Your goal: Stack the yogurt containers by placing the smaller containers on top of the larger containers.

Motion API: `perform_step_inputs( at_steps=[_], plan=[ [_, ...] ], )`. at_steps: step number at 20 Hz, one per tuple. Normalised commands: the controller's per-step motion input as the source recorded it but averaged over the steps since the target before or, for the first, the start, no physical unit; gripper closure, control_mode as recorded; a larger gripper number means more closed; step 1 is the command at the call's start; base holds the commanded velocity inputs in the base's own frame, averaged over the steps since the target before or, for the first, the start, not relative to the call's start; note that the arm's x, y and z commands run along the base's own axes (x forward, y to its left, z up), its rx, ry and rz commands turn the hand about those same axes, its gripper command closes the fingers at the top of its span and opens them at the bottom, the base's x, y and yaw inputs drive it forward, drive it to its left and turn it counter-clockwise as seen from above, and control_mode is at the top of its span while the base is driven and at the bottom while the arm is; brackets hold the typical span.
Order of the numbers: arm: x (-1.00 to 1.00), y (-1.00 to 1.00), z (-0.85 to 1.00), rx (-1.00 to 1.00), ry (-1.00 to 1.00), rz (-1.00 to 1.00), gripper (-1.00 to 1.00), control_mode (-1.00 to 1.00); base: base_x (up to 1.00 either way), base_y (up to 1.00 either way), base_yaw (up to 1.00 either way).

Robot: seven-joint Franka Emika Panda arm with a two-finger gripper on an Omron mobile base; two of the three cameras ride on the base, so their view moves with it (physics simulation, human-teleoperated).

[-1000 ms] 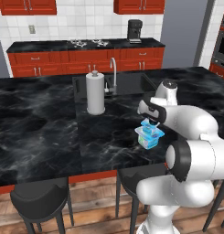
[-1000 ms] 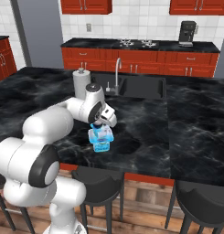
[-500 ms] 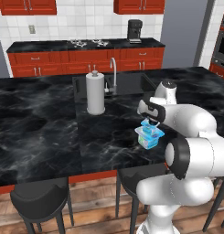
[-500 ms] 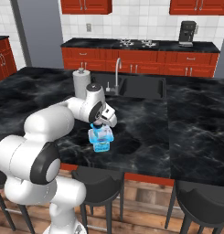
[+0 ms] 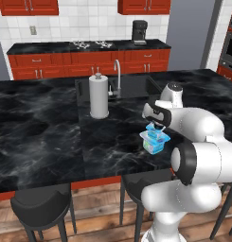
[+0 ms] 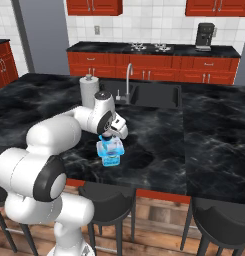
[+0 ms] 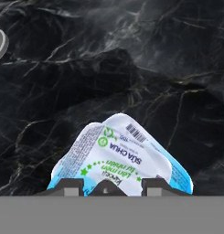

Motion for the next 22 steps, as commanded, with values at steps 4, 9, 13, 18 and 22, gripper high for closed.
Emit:
perform_step_inputs(
  at_steps=[4, 9, 13, 18, 22],
  plan=[
    [0.0, 0.0, 0.0, 0.0, 0.0, 0.0, -1.0, -1.0, 0.0, 0.0, 0.0],
    [0.01, 0.0, 0.0, 0.0, 0.0, 0.0, -1.0, -1.0, 0.0, 0.0, 0.0],
    [0.04, 0.0, 0.09, 0.0, 0.0, -0.01, -1.0, -1.0, 0.0, 0.0, 0.0],
    [0.13, 0.0, 0.31, 0.0, 0.0, -0.02, -1.0, -1.0, 0.0, 0.0, 0.0],
    [-0.15, 0.02, 0.37, 0.0, 0.0, 0.0, -1.0, -1.0, 0.0, 0.0, 0.0]
  ],
)
